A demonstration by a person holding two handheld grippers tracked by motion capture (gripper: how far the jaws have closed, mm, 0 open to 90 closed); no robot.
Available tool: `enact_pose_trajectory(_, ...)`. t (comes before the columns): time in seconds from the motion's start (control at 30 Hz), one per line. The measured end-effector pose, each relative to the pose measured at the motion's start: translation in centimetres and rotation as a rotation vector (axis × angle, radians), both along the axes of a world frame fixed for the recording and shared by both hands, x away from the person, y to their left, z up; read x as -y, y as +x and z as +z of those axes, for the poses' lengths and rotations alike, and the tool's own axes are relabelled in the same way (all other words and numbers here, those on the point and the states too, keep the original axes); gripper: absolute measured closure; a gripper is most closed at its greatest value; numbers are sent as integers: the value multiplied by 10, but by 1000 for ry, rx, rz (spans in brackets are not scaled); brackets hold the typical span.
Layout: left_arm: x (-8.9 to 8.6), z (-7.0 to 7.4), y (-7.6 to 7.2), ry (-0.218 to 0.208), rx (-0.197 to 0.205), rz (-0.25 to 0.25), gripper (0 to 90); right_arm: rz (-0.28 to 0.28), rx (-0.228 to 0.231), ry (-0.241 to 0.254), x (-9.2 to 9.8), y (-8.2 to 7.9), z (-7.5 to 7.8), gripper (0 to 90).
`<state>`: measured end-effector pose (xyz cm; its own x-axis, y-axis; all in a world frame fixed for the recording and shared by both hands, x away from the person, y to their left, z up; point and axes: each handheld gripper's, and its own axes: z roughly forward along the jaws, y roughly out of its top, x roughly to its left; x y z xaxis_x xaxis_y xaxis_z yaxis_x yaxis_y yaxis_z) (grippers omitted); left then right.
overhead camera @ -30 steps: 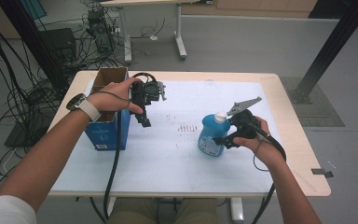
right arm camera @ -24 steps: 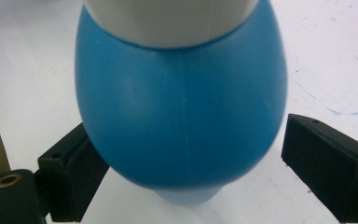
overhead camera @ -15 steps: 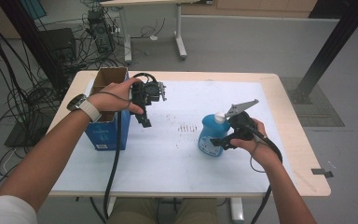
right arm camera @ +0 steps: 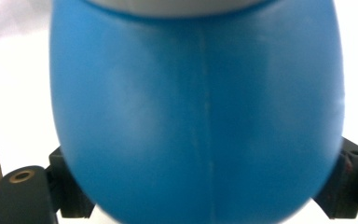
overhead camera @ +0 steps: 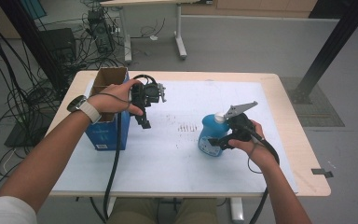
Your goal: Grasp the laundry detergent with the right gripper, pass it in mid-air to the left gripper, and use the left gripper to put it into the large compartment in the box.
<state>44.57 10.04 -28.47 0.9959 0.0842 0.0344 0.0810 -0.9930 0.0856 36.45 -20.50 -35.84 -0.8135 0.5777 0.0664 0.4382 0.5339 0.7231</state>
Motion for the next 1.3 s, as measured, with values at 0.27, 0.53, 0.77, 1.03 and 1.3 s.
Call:
enact_pose_trajectory(0.27, 0, -1, 0, 0, -2, 0, 96, -1, 6, 10, -2, 1, -3, 153)
enact_pose_trajectory(0.53, 0, -1, 0, -7, -1, 4, 96, -3, 15, 34, 0, 0, -5, 173)
enact_pose_trajectory(0.77, 0, -1, -1, -5, 0, 2, 96, -3, 20, 46, -1, 0, -6, 188)
enact_pose_trajectory(1.03, 0, -2, -1, -7, -2, 5, 96, 1, 28, 58, -1, 0, -7, 209)
enact_pose_trajectory(1.3, 0, -2, -1, -7, -1, 5, 96, 2, 33, 68, 0, -1, -9, 221)
